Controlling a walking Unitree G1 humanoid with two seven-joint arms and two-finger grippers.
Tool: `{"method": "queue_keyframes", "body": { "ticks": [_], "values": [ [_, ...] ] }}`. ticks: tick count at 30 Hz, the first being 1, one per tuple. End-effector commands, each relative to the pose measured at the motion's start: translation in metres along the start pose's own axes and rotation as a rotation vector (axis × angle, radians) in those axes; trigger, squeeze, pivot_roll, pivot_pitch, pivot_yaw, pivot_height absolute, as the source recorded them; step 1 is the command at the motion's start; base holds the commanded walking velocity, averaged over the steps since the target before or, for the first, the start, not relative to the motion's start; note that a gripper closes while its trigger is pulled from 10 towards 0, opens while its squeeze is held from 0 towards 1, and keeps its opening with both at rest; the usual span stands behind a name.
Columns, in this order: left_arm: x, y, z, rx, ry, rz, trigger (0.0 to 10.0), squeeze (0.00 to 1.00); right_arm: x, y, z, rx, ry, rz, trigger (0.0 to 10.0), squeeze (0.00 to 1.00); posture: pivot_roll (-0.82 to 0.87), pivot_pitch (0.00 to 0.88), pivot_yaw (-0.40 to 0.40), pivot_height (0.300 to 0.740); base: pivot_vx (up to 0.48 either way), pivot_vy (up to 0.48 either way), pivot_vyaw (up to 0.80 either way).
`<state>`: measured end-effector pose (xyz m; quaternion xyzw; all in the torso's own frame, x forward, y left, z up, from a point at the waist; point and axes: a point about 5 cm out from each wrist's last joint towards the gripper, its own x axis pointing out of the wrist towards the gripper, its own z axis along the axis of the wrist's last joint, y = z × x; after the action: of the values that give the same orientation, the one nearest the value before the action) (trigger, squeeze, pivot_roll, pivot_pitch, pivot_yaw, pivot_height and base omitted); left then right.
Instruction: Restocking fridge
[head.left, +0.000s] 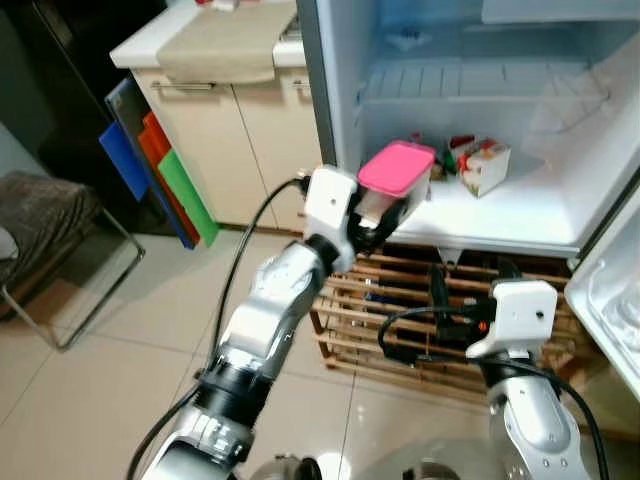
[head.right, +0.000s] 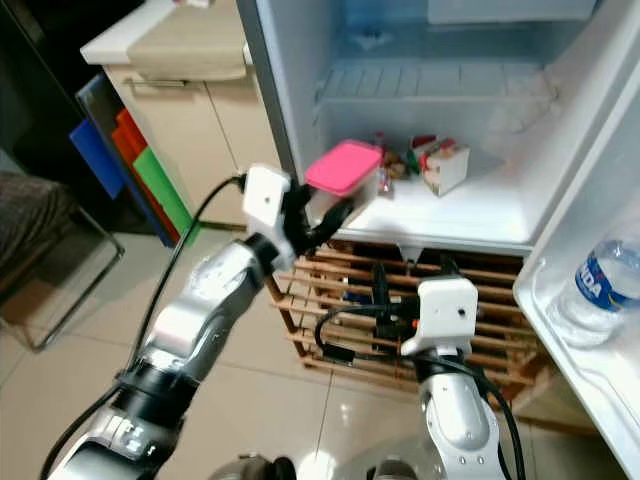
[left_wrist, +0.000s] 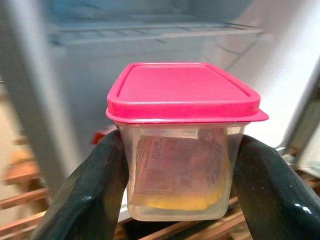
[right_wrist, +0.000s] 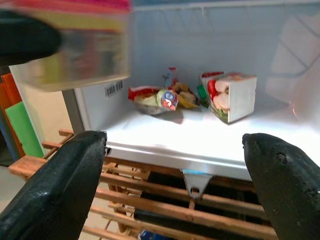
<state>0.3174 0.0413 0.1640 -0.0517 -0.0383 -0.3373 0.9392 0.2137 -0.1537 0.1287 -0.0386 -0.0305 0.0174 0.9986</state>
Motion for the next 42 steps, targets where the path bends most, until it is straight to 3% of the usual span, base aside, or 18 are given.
{"method": "queue_keyframes", "body": {
  "ticks": [1, 9, 19, 27, 35, 40, 42],
  "values": [
    [0.0, 0.003, 0.006, 0.004, -0.03, 0.019, 10.0, 0.0, 0.004, 0.002, -0.004, 0.011, 0.027, 0.013, 10.0, 0.0, -0.16, 0.002, 0.118, 0.74, 0.0, 0.0, -0.77],
    [0.001, 0.013, 0.018, 0.039, -0.038, 0.077, 10.0, 0.0, 0.024, -0.005, 0.001, -0.036, -0.02, -0.008, 10.0, 0.0, -0.14, 0.0, 0.121, 0.74, 0.0, 0.0, -0.57],
    [-0.001, 0.033, 0.007, 0.022, 0.001, 0.196, 10.0, 0.0, 0.021, -0.002, -0.005, -0.007, 0.004, -0.008, 10.0, 0.0, -0.14, 0.0, 0.128, 0.74, 0.0, 0.0, -0.39],
    [0.007, 0.041, 0.016, 0.056, -0.017, 0.221, 10.0, 0.0, 0.021, -0.006, -0.012, -0.043, 0.034, 0.013, 10.0, 0.0, -0.15, 0.0, 0.12, 0.74, 0.0, 0.0, -0.7],
    [0.0, 0.044, 0.008, 0.035, -0.01, 0.249, 10.0, 0.0, 0.009, -0.057, -0.034, -0.242, 0.14, -0.184, 10.0, 0.0, -0.15, 0.0, 0.107, 0.736, 0.0, 0.0, -0.06],
    [0.0, 0.043, 0.008, 0.032, -0.011, 0.249, 10.0, 0.0, 0.006, -0.073, -0.042, -0.288, 0.182, -0.269, 10.0, 0.0, -0.15, 0.0, 0.106, 0.736, 0.0, 0.0, 0.0],
    [0.0, 0.043, 0.008, 0.031, -0.011, 0.248, 10.0, 0.0, 0.005, -0.092, -0.047, -0.321, 0.216, -0.347, 10.0, 0.0, -0.15, 0.0, 0.111, 0.736, 0.0, 0.0, 0.0]
  ]
}}
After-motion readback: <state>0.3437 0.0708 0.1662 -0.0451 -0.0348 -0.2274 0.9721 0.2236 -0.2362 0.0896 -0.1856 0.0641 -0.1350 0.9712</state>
